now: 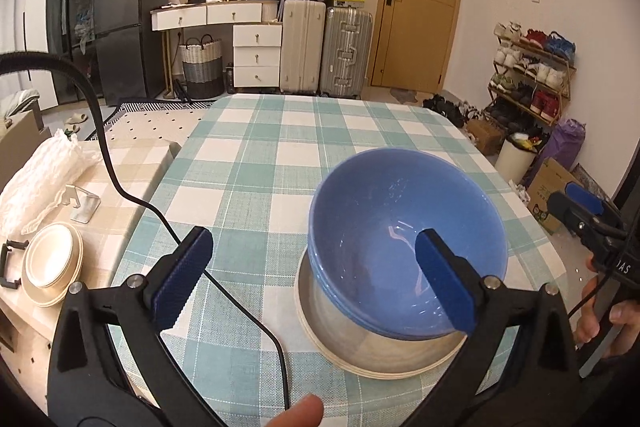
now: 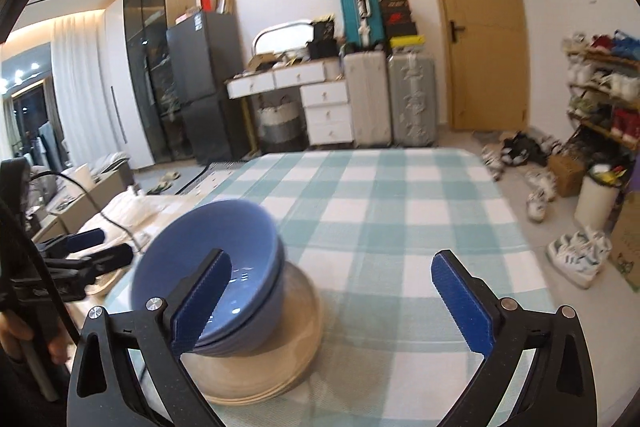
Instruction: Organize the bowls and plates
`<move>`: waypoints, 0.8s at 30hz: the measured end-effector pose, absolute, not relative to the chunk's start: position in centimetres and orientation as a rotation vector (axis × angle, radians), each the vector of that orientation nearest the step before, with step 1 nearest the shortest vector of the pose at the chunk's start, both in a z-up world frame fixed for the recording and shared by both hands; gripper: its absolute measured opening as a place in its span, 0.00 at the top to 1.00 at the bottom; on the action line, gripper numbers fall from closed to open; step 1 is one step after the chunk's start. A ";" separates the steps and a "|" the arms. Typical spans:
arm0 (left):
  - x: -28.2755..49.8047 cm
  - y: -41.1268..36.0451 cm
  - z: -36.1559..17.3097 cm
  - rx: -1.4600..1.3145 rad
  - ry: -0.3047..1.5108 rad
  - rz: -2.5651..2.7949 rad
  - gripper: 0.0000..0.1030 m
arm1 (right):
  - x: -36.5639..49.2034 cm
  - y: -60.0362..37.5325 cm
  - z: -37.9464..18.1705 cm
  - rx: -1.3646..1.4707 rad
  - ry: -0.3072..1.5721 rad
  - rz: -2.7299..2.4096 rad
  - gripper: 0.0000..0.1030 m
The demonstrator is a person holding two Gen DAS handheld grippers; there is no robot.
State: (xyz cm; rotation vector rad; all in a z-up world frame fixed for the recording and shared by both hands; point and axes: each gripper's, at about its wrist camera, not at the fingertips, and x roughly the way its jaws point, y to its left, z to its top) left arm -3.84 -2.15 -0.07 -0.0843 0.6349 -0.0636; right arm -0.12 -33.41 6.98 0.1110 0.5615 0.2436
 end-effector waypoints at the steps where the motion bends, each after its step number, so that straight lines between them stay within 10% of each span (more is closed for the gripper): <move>1: -4.2 -2.1 -0.2 -0.081 0.627 -0.055 0.02 | -0.2 -33.5 6.8 0.106 0.558 0.245 0.01; 24: -6.4 -1.4 -3.3 -0.041 0.580 0.017 0.02 | -2.7 -32.4 4.3 0.025 0.526 0.256 0.01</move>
